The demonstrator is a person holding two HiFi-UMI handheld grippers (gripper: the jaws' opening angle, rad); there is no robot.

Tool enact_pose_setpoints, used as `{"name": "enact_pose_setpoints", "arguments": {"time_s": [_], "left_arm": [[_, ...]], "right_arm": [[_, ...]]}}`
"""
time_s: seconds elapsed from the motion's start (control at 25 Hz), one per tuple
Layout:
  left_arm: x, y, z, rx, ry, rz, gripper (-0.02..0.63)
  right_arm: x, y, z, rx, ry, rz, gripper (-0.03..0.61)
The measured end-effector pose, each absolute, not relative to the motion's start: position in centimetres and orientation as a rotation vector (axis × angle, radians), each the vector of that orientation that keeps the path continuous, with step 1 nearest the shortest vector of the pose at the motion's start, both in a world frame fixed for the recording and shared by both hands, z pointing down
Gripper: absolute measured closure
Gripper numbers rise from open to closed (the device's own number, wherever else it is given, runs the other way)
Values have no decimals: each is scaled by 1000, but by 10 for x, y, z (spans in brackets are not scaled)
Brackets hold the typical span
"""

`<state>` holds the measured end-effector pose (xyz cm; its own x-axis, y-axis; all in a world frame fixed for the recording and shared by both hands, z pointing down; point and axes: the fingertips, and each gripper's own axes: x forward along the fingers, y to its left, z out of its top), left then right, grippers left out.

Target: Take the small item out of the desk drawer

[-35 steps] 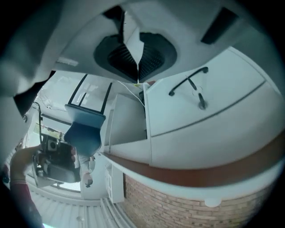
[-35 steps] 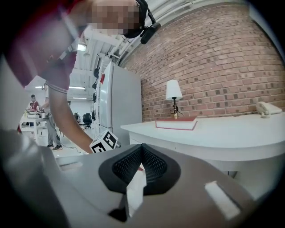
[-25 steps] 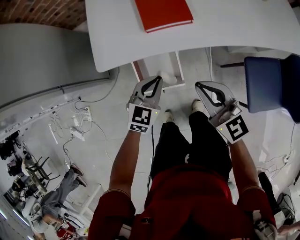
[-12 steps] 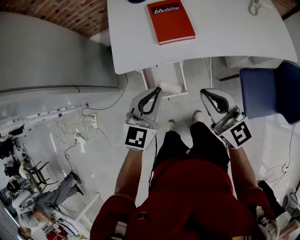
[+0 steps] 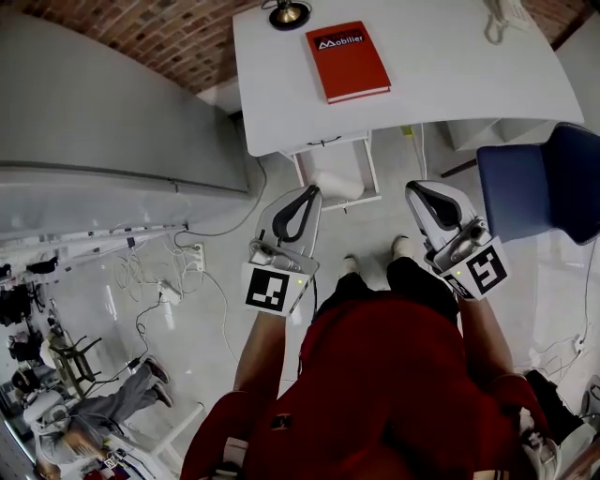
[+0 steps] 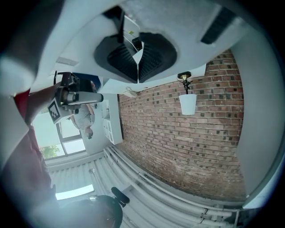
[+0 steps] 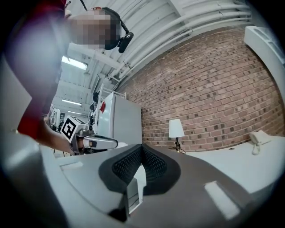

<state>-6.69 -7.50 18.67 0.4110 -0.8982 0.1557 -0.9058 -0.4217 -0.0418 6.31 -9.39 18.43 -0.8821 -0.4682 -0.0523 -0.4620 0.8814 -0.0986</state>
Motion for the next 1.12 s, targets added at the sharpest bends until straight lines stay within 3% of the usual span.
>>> {"name": "enact_pose_setpoints", "arguments": {"time_s": [1.12], "left_arm": [[-80, -41, 160, 2672, -1669, 184, 597]], "right_arm": [[56, -56, 168, -759, 2955, -88, 568]]}}
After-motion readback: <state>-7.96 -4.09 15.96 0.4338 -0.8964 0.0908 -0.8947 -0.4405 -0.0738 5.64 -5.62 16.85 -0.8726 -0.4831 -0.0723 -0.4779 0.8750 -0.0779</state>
